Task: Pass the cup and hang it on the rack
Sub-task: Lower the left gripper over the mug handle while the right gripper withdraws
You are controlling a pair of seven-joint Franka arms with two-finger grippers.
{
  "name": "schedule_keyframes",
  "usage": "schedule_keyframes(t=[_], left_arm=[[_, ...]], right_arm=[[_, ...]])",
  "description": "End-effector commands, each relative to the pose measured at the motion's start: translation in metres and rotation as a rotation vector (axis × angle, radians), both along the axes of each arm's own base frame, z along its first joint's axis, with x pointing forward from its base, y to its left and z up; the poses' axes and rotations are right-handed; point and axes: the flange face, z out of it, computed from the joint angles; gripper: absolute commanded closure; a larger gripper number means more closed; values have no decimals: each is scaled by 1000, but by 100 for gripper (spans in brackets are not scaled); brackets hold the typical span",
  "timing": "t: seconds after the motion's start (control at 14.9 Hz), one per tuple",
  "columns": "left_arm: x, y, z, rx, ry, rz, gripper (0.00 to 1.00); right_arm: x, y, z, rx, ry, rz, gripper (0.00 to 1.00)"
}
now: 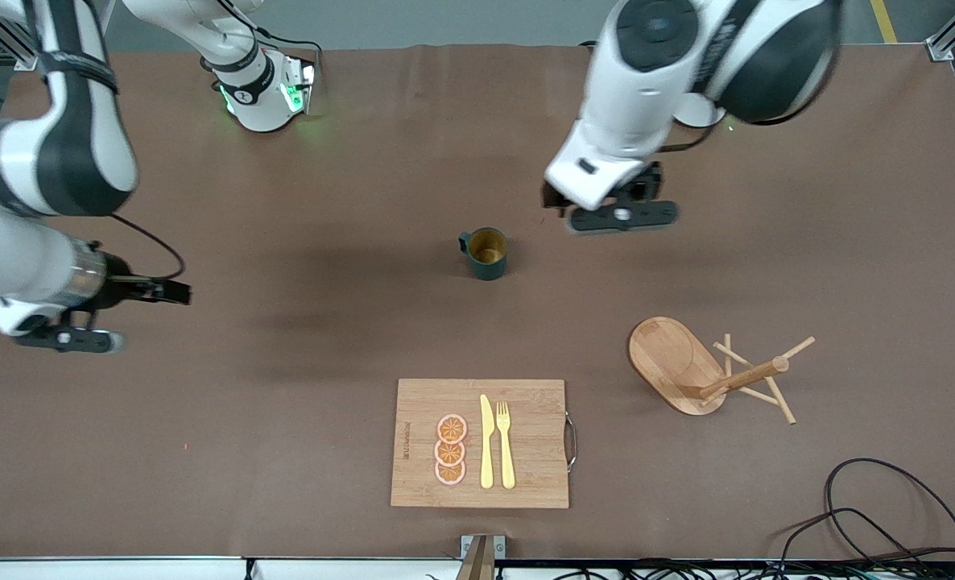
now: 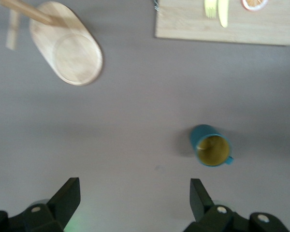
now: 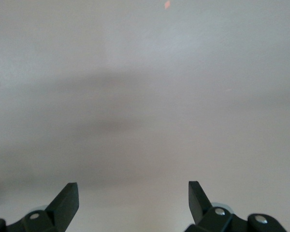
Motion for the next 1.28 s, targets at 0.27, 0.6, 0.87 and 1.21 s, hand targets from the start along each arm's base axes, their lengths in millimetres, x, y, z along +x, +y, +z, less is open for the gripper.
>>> schedule_keyframes(t=[0.27,0.6,0.87,1.21], left_arm=[[-55,-123,-86,143,-120,52,0],[-107,-199,-178,191,-284,162,0],[-143,-230,-224,183,-414,343,0],[-181,-244,-301,217,-651,517,3]], right_arm=[[1,-62,51,-49,-41,88,0],[2,-64,49,-44,-41,84,0],[2,-55,49,-33,-43,94,0],[-5,-53,46,-20,14,93,0]])
